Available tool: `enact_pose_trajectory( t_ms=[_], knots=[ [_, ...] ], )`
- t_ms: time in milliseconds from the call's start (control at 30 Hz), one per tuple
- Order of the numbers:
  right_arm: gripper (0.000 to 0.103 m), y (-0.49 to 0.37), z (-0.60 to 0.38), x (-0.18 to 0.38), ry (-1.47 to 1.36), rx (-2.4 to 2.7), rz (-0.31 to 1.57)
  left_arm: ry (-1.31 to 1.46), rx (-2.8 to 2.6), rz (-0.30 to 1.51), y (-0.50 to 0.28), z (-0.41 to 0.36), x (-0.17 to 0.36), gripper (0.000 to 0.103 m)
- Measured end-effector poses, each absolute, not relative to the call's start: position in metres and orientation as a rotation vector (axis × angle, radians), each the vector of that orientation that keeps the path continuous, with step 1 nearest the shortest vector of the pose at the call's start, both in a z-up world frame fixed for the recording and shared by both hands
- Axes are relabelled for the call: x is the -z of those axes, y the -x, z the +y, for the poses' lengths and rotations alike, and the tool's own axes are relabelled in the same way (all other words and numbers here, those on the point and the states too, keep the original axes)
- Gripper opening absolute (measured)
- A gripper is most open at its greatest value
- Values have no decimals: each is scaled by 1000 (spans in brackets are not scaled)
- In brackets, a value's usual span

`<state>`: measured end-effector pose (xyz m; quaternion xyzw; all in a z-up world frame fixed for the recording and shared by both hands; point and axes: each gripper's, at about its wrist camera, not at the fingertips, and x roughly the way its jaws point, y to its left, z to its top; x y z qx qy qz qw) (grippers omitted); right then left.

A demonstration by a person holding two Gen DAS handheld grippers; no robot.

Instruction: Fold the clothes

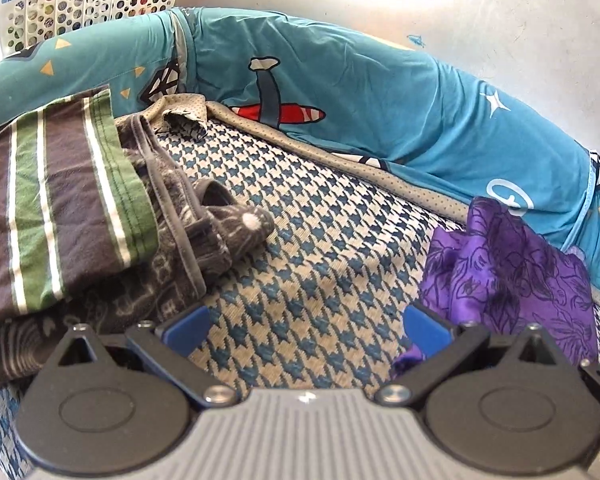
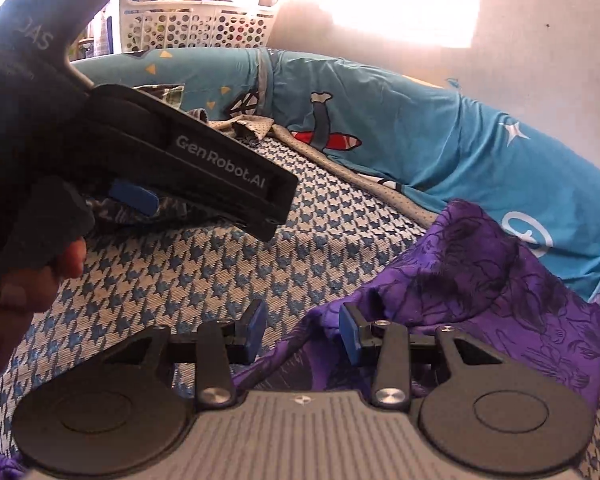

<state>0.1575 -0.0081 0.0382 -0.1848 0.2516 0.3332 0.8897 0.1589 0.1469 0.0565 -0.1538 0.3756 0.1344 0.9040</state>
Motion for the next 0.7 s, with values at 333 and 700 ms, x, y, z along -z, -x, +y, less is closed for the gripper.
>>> enact_pose_trajectory(
  t_ms=[333,700],
  knots=[
    [32,-177,-18,-29,358,-539,467,324,-269,774,-178,138,-61,103],
    [7,-168,-13,-30,387,-575,403,311,-198,759,-193,131,-66,103]
  ],
)
